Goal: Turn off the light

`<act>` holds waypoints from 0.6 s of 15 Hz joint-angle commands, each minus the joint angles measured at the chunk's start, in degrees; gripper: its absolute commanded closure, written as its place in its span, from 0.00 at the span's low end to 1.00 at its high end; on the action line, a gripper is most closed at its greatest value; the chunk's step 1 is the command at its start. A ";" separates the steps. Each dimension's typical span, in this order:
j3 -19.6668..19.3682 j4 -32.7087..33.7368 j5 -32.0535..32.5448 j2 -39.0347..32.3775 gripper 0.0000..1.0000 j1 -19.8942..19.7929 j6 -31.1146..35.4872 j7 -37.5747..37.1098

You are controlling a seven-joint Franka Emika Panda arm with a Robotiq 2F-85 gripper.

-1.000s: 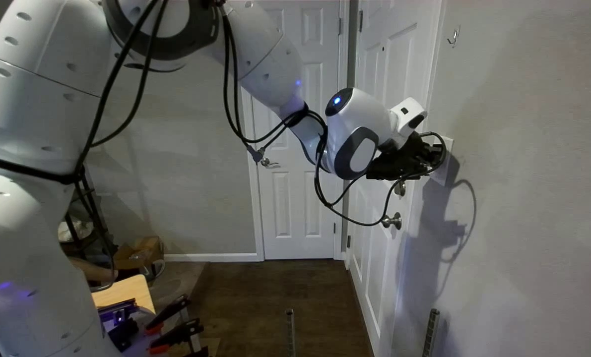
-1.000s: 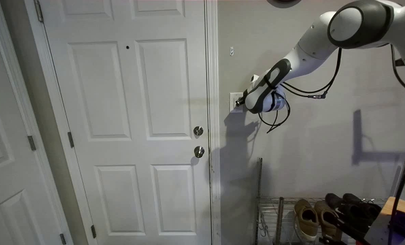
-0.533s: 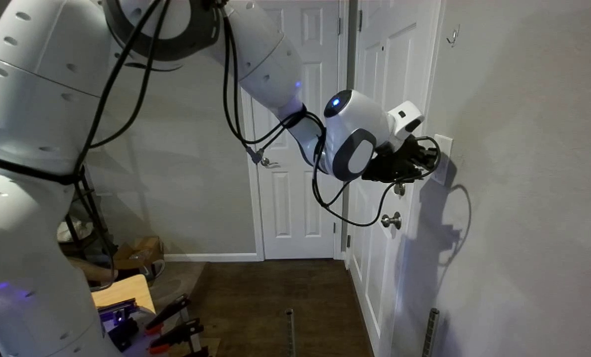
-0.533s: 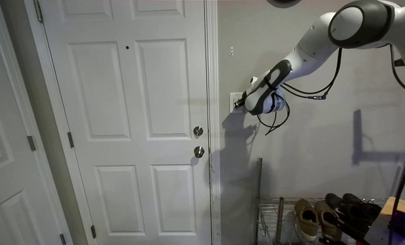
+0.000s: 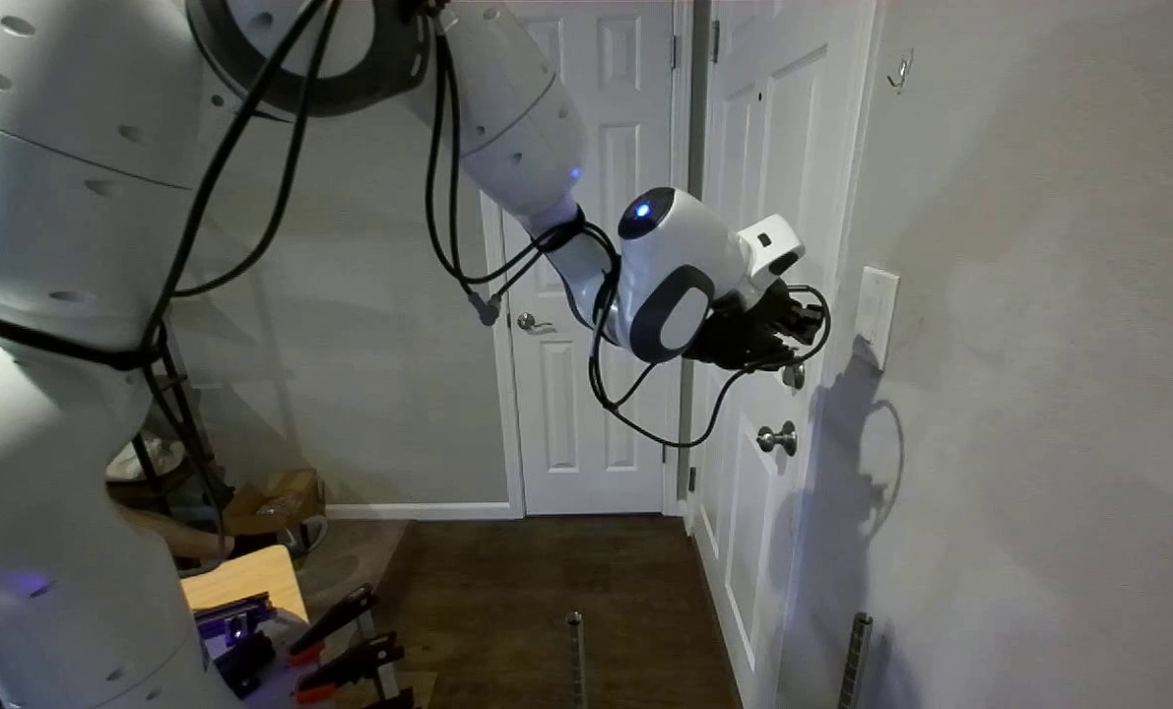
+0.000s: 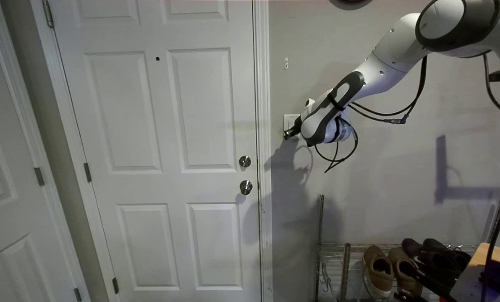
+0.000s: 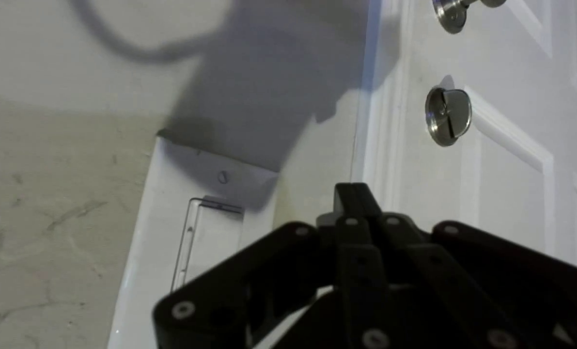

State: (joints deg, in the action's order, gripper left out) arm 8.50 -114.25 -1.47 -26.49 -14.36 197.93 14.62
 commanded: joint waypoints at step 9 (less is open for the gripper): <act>-0.20 3.38 -0.43 -1.27 0.99 -3.29 -2.47 -0.51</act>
State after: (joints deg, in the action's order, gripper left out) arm 8.18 -112.74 -1.53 -27.21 -17.39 196.91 14.62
